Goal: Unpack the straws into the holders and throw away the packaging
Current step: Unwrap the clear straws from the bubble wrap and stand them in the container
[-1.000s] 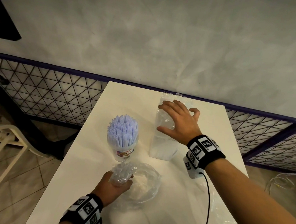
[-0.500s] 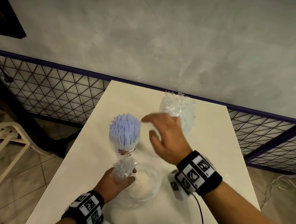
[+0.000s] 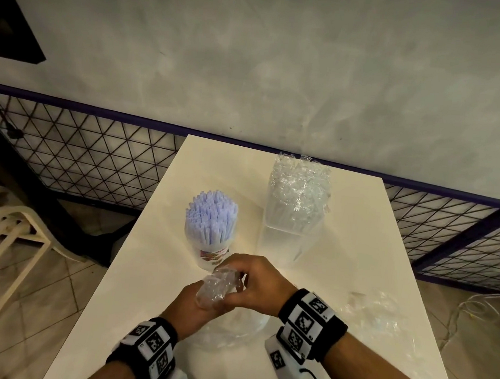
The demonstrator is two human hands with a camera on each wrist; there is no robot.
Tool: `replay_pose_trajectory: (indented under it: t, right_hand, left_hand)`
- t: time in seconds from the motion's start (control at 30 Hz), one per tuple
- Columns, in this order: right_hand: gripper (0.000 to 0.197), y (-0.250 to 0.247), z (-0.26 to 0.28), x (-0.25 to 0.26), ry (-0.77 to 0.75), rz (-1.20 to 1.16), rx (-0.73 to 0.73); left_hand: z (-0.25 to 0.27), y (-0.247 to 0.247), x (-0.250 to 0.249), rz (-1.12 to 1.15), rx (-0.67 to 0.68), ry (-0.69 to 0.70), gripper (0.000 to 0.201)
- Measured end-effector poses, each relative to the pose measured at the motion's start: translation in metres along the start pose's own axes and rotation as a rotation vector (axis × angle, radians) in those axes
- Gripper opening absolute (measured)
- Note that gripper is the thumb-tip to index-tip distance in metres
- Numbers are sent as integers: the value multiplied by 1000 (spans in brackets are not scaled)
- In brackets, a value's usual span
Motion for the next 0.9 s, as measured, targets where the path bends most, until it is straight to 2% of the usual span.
replay_pose_trajectory:
  t: [0.13, 0.27, 0.33, 0.43, 0.6, 0.7, 0.83, 0.9]
  right_hand:
    - [39, 0, 4, -3, 24, 24, 34]
    - [19, -5, 3, -6, 38, -87, -35]
    - [18, -7, 2, -7, 26, -71, -70]
    - [19, -11, 1, -7, -27, 13, -111]
    - [12, -22, 0, -4, -49, 26, -147]
    - [20, -24, 3, -17, -11, -35, -170]
    - [41, -19, 8, -47, 122, -42, -194]
    - [33, -19, 9, -42, 92, 1, -177]
  left_hand:
    - [-1, 4, 6, -1, 25, -23, 40]
    - [-1, 1, 25, 25, 12, -88, 39]
    - [-2, 1, 31, -2, 8, -101, 42]
    - [-5, 0, 37, -36, 2, -104, 34]
    - [-6, -5, 35, -106, 15, -54, 58]
    - [-10, -6, 40, -38, 16, -84, 47]
    - [-13, -8, 41, -18, -16, -108, 29]
    - [-15, -6, 40, -29, 4, -87, 28]
Point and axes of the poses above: each hand's wrist, its own z-axis away from the middle knuckle, its own y-axis out of the palm, x = y × z, the point moved 9 cm from there along -z, towards the middle knuckle, and after that the axes turned 7 degrees about -z, right-handed, at the moved point
